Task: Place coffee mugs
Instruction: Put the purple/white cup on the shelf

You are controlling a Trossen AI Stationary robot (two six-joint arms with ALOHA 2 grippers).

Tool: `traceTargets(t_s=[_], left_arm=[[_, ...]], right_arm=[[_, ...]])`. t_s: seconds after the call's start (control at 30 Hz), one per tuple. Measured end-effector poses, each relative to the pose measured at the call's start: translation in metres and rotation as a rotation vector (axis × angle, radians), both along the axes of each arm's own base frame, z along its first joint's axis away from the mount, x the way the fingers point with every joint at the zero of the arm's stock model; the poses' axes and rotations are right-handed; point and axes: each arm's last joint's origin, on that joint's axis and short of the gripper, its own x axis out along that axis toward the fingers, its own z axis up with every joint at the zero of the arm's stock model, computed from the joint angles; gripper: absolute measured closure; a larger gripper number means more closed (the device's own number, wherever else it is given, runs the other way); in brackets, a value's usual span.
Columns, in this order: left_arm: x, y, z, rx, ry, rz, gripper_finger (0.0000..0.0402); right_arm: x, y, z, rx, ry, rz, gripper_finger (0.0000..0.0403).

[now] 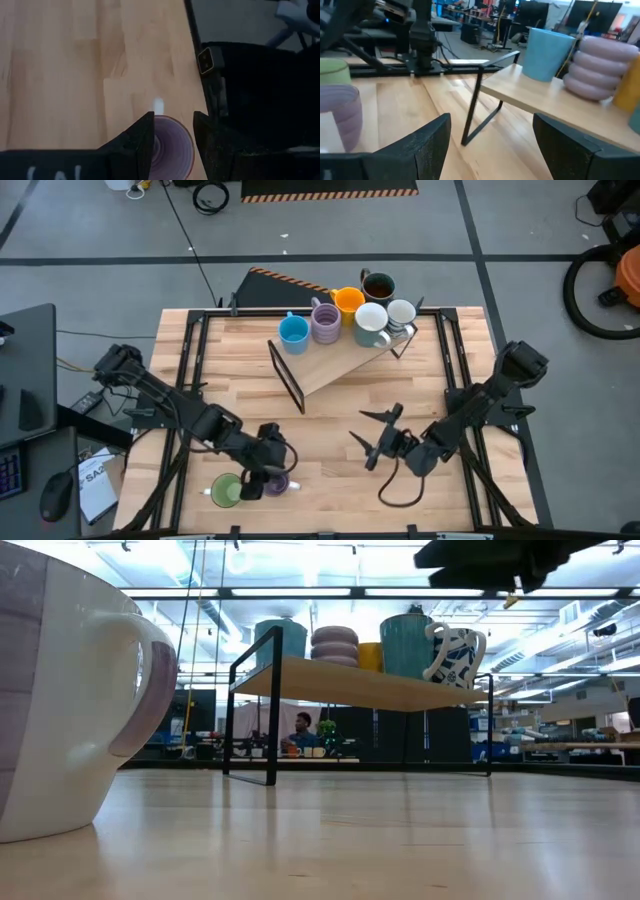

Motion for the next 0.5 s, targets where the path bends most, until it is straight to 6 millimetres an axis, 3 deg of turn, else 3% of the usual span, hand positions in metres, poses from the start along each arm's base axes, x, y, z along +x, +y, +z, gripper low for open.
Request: traceTargets(t_s=[0.27,0.5], left_arm=[[0.003,-0.025,-0.025,-0.086,0.164,0.077,0.026],[0.004,-0.047,-0.033,-0.118,0.264,0.119,0.026]], right_arm=[[0.023,0.021,-0.006,-0.112,0.074,0.024,0.0115],[0.024,0.038,0.012,-0.209,0.093,0.022,0.0115]])
